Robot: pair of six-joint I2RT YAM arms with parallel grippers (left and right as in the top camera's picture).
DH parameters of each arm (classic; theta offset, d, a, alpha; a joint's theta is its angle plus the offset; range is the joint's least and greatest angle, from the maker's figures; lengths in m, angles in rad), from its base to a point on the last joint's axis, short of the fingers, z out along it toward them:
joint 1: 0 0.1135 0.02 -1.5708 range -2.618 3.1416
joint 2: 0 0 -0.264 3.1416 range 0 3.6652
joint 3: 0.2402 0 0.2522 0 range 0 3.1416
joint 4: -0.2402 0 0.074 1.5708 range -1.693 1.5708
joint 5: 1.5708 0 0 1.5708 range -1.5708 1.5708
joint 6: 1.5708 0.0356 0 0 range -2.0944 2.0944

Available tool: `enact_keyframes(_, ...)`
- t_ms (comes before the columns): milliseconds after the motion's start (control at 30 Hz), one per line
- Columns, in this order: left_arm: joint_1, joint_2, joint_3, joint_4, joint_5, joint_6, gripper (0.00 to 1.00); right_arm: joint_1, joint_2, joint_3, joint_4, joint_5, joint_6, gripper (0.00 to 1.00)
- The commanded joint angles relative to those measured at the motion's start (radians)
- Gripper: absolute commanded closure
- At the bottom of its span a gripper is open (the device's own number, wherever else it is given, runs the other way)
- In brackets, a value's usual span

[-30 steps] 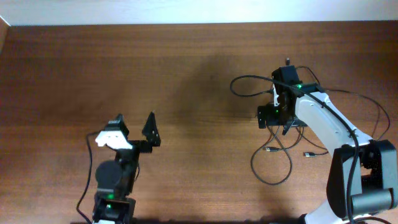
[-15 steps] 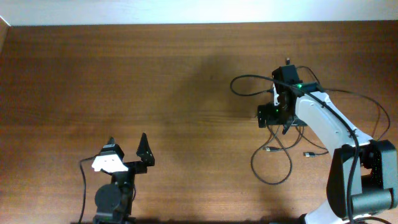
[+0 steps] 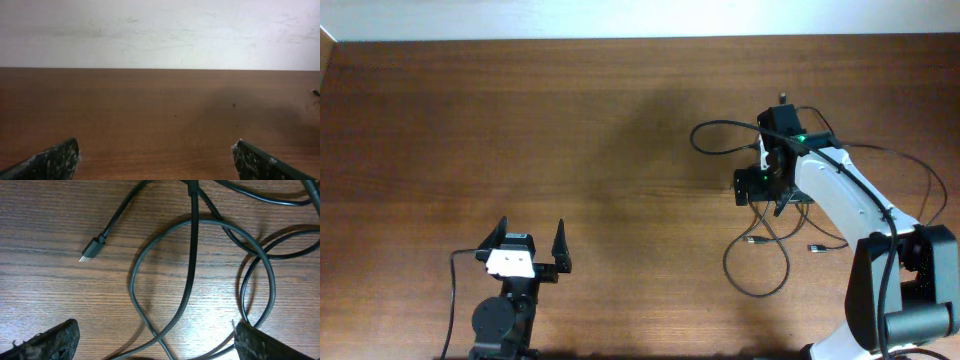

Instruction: Untangle cables

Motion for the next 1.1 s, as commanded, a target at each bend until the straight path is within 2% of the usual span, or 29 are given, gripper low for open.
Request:
enact_keyframes(0, 0.005, -0.007, -0.001, -0.008, 0.016, 0.016, 0.01, -0.004, -0.003, 0.008, 0.003, -0.005, 0.002, 0.02)
enact_keyframes(667, 0.005, -0.007, -0.001, -0.008, 0.016, 0.016, 0.01, -0.004, -0.032, 0.008, 0.003, -0.005, 0.002, 0.01)
enact_keyframes(733, 0.005, -0.007, -0.001, -0.008, 0.016, 0.016, 0.01, -0.003, -0.102, 0.008, 0.003, -0.005, 0.002, 0.02)
enact_keyframes(1067, 0.005, -0.007, -0.001, -0.008, 0.016, 0.016, 0.01, -0.003, -0.671, 0.008, 0.002, -0.005, 0.002, 0.02)
